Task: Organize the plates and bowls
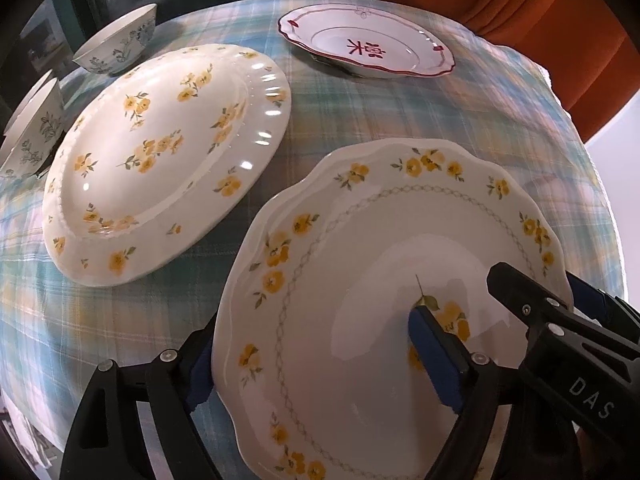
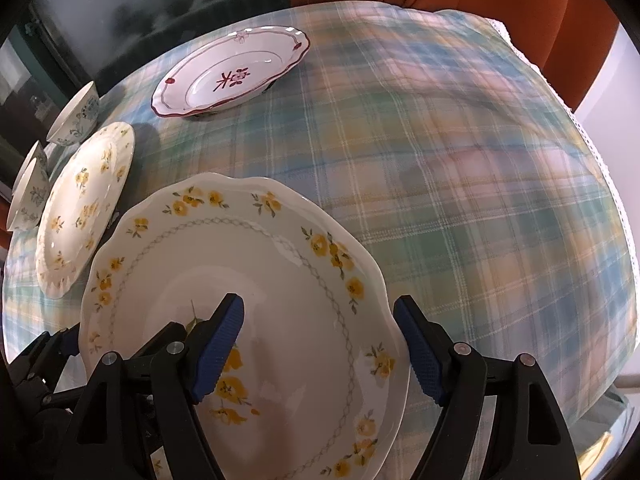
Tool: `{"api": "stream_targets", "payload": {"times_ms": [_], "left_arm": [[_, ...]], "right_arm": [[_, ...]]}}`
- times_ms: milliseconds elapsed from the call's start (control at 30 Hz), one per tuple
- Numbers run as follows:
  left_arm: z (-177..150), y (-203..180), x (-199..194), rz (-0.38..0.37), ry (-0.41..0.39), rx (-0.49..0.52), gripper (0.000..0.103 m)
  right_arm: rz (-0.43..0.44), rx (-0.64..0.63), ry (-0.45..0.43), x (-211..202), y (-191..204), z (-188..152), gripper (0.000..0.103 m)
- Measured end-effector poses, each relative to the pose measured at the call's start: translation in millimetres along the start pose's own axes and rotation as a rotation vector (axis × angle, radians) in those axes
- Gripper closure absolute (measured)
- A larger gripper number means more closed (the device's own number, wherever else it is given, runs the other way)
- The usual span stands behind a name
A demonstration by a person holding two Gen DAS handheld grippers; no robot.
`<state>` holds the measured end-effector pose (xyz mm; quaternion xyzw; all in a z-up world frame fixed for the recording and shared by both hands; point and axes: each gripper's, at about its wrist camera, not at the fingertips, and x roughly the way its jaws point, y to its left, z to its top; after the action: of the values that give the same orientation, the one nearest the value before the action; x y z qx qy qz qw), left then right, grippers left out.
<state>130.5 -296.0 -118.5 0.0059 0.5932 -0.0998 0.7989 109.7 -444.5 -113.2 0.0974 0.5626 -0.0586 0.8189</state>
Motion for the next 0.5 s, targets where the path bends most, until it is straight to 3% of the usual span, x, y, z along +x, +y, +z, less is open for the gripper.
{"api": "stream_targets", "payload": {"times_ms": [133,300,500], "left_arm": [[-0.9,2.8,-7.8,-0.040,-0.004,0.028,0.013],[-1.8,10.8,-29.7,-0.065,-0.070,0.098,0.008],[-1.4,48.2,-40.8,-0.069,-0.082,0.115,0.008]], "right_arm": [[-0.031,0.011,-0.019,-8.6,2.8,-2.5,0.022],[-0.052,0.052,-0.070,-26.5,12.3,-5.6,0.020],[-0.052,-0.011,-0.128,-48.8,60.8,-15.6,0.017]]}}
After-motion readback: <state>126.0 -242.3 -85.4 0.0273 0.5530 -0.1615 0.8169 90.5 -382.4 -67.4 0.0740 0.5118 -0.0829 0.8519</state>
